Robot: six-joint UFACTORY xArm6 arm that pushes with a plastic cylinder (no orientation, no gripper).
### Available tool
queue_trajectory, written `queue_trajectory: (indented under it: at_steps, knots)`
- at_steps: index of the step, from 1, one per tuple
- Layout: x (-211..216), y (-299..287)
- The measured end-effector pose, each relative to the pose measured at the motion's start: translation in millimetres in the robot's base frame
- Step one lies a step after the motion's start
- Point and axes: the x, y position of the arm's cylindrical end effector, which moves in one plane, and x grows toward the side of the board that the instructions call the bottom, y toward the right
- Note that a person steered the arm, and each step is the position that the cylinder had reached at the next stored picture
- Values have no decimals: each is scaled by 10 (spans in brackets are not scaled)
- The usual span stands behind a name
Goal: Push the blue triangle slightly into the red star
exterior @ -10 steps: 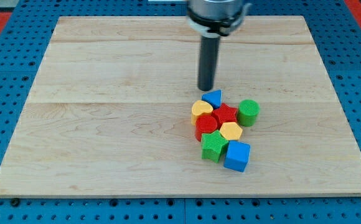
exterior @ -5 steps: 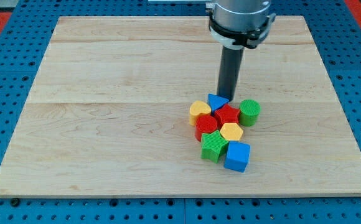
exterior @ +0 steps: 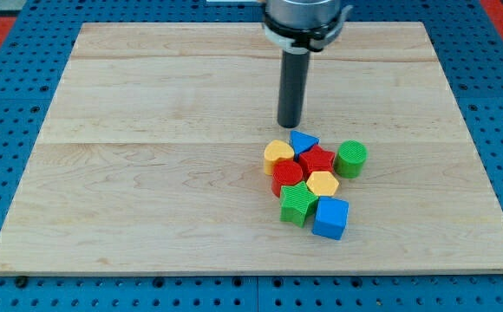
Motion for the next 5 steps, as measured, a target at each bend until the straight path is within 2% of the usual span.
queue_trajectory:
  at_steps: [1,5]
  knots:
    - [91,-142]
    - [252,11]
